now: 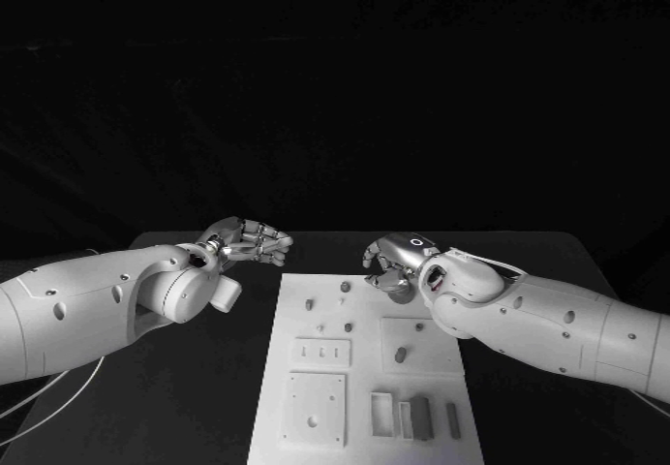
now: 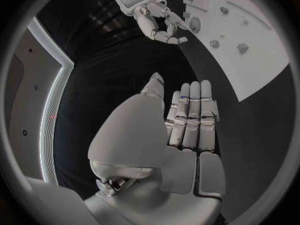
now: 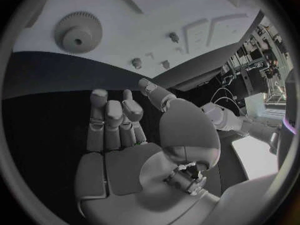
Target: Assemble the parts on the task board
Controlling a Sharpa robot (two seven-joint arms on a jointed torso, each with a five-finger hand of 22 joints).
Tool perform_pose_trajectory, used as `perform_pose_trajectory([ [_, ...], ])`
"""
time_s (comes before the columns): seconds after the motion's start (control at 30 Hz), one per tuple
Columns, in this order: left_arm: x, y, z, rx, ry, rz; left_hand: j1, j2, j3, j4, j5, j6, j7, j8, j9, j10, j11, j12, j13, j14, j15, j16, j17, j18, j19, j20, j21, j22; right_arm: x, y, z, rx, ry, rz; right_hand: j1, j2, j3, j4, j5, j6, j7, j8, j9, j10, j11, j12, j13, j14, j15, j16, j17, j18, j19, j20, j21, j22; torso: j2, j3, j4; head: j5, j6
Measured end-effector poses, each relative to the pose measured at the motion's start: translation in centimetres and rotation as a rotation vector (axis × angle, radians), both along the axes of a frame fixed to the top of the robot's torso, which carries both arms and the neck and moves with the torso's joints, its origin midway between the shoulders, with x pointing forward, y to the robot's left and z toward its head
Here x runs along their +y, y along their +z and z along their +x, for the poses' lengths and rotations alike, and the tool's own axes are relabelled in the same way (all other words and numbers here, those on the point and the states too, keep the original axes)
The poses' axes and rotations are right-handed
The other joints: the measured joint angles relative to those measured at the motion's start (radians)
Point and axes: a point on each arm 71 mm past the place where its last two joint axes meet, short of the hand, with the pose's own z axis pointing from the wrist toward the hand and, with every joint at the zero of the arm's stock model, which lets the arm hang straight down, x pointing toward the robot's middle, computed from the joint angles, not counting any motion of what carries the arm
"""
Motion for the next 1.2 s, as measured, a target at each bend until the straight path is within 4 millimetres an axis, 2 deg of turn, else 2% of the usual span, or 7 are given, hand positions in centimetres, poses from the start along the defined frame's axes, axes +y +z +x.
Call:
perform_pose_trajectory([
  [0.17,0.1,-0.1,0.1,-0.003,0.003,0.0,0.004,0.004,0.0,0.0,0.0,0.008,0.0,0.0,0.0,0.004,-0.004,0.0,0.001,0.0,0.0,-0.004,0.002,0.0,0.0,0.0,0.0,0.0,-2.4,0.1,-0.4,0.021,-0.033,0.011,-0.002,-0.014,-0.002,0.01,-0.001,-0.01,0.003,-0.007,0.0,0.002,0.002,0.0,-0.001,0.0,0.0,0.0,-0.002,0.0,0.0,0.0,0.0,0.001,-0.006,0.0051,-0.0093,-0.001,0.001],
  [0.23,0.2,-0.1,0.1,-0.003,0.004,0.0,0.004,0.004,0.0,0.0,0.0,0.008,0.0,0.0,0.0,0.009,-0.005,0.0,0.001,0.0,0.0,-0.004,0.002,0.0,0.0,0.0,0.0,0.0,-3.2,0.0,-0.3,0.031,-0.048,0.01,-0.005,-0.03,-0.003,0.023,-0.008,-0.024,0.006,-0.018,-0.004,-0.002,0.006,0.0,-0.002,-0.002,0.002,0.0,-0.002,0.0,0.0,0.0,0.0,0.001,-0.009,0.0066,-0.0122,-0.002,0.001],
  [0.37,0.2,-0.3,0.0,0.0,0.003,-0.001,0.004,0.004,0.0,0.0,0.0,0.011,-0.004,0.0,0.0,0.011,-0.004,0.0,0.002,0.0,0.0,-0.004,0.004,0.0,0.0,0.0,0.0,0.0,-4.5,-0.3,0.1,0.054,-0.079,0.004,-0.014,-0.068,0.002,0.052,-0.024,-0.07,0.016,-0.048,-0.019,-0.013,0.024,0.0,-0.003,-0.011,0.018,0.0,-0.003,0.0,-0.004,0.004,-0.003,0.001,-0.015,0.0102,-0.0174,-0.003,0.0],
  [0.6,0.2,-0.5,0.0,0.002,0.003,-0.002,0.004,0.004,0.0,0.0,0.0,0.011,-0.004,0.0,0.0,0.011,-0.004,0.0,0.002,0.0,0.0,-0.004,0.004,-0.001,0.0,0.0,0.0,0.0,-5.7,-0.8,0.9,0.088,-0.115,-0.013,-0.008,-0.1,0.005,0.089,-0.058,-0.13,0.025,-0.088,-0.039,-0.035,0.045,0.0,-0.003,-0.027,0.042,0.001,-0.003,-0.002,-0.008,0.006,-0.004,0.001,-0.021,0.0156,-0.0247,0.0,-0.003],
  [0.73,0.1,-0.5,0.0,0.002,0.0,-0.002,0.004,0.004,0.0,0.0,0.0,0.011,-0.004,0.0,0.0,0.011,-0.004,0.0,0.002,0.0,0.0,-0.004,0.004,-0.001,0.0,0.0,0.0,0.0,-5.6,-1.4,1.3,0.115,-0.118,-0.025,-0.008,-0.121,0.009,0.115,-0.07,-0.174,0.03,-0.108,-0.048,-0.044,0.053,0.001,-0.003,-0.038,0.052,0.008,-0.001,-0.002,-0.015,0.007,-0.004,0.001,-0.022,0.0156,-0.0246,-0.002,0.0],
  [0.93,0.1,-0.6,0.0,0.004,0.001,-0.002,0.004,0.004,0.0,0.0,0.0,0.011,-0.004,0.0,0.0,0.011,-0.004,-0.004,0.002,0.0,0.0,-0.006,0.005,-0.001,0.0,0.0,0.0,0.0,-5.8,-2.5,1.7,0.148,-0.132,-0.043,-0.012,-0.136,0.007,0.134,-0.074,-0.221,0.043,-0.114,-0.05,-0.055,0.061,0.012,-0.003,-0.045,0.059,0.016,-0.001,-0.003,-0.022,0.011,-0.004,0.001,-0.021,0.0151,-0.022,-0.007,-0.002],
  [1.2,0.1,-0.6,0.1,0.004,0.001,-0.001,0.004,0.004,0.0,0.0,0.0,0.011,-0.004,0.0,-0.001,0.011,-0.003,-0.004,0.002,0.0,0.0,-0.008,0.006,-0.001,0.0,0.0,-0.004,0.0,-6.0,-3.5,1.9,0.186,-0.138,-0.058,-0.012,-0.135,0.004,0.145,-0.074,-0.225,0.046,-0.114,-0.049,-0.065,0.064,0.016,-0.003,-0.046,0.061,0.02,0.0,-0.01,-0.025,0.011,-0.004,0.001,-0.02,0.015,-0.0208,-0.001,-0.006],
])
